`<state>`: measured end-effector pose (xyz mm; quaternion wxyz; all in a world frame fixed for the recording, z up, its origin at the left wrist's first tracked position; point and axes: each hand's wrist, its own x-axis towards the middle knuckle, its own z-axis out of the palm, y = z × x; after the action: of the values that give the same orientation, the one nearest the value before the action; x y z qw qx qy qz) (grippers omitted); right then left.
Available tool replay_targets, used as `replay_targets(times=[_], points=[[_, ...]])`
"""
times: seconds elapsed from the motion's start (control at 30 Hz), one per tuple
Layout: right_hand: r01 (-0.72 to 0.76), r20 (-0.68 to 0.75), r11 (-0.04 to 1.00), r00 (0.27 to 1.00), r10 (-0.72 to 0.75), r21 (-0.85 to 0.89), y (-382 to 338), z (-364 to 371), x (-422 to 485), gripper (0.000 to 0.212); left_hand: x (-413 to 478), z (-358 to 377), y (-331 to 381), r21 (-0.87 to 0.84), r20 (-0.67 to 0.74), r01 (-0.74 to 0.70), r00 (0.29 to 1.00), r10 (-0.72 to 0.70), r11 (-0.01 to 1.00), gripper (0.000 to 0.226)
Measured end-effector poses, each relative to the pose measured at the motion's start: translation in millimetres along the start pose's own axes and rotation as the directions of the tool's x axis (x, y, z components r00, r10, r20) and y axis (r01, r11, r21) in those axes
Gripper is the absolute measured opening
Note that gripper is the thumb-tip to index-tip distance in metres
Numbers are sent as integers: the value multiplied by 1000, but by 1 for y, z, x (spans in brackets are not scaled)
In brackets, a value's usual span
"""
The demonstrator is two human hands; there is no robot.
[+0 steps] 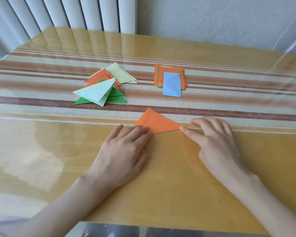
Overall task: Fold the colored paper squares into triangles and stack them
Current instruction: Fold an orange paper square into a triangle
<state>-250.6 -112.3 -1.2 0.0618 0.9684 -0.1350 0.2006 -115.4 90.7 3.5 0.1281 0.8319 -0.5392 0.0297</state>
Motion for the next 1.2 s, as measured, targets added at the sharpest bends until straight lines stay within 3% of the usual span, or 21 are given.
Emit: replay_targets(times=[0.13,0.23,0.37,0.63,0.9,1.03,1.13,1.2], points=[[-23,-31,1000,999,23,7,0,-4,2,66,4,0,3,48,-32,4,999,-2,999,43],[96,6,990,995,-97,102,-12,4,9,72,14,-2,13,132,-42,39,999,-34,991,35],[108,27,981,993,-114,161,-14,12,12,71,24,6,21,184,-44,9,999,-1,983,47],[96,13,986,995,-99,139,-17,11,10,72,4,4,1,198,-28,42,999,-37,979,45],[106,-27,982,994,-103,155,-18,12,11,64,-20,-5,-22,112,-163,114,982,-94,987,40],[78,-6,974,997,-79,211,-25,8,25,39,-14,-4,-18,-121,-237,319,910,-340,940,43],[7,47,987,999,-14,158,-35,9,35,42,5,5,-11,-149,-160,458,864,-478,877,58],[-23,100,983,995,5,180,-39,9,42,49,16,9,-6,-156,-138,486,851,-506,860,56]])
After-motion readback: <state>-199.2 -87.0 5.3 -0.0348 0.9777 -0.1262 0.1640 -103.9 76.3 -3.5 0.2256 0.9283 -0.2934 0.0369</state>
